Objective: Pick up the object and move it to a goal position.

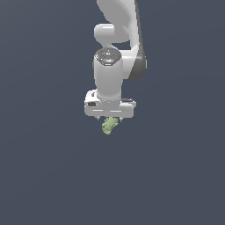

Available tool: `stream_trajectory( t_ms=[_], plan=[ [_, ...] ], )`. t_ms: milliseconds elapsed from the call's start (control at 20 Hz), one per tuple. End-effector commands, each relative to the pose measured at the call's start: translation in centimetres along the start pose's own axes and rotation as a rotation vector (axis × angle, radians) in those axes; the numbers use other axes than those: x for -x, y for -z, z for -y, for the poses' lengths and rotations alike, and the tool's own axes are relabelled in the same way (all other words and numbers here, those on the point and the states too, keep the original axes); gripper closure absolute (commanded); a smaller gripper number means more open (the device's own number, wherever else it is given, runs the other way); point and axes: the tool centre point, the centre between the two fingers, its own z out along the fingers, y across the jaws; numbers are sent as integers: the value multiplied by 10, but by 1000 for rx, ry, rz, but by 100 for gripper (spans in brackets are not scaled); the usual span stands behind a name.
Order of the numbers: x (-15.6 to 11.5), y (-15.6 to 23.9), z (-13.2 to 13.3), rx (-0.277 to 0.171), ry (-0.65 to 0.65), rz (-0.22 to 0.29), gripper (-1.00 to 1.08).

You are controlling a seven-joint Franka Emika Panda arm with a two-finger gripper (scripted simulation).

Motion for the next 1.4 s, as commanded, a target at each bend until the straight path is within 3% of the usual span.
stream_trajectory(
  t_ms=[0,550,1350],
  plan=[
    [0,0,1,0,0,1,-92],
    [9,-14,1,-3,-106,4,-92],
    [45,-57,-2,-5,-474,13,-92]
  ],
)
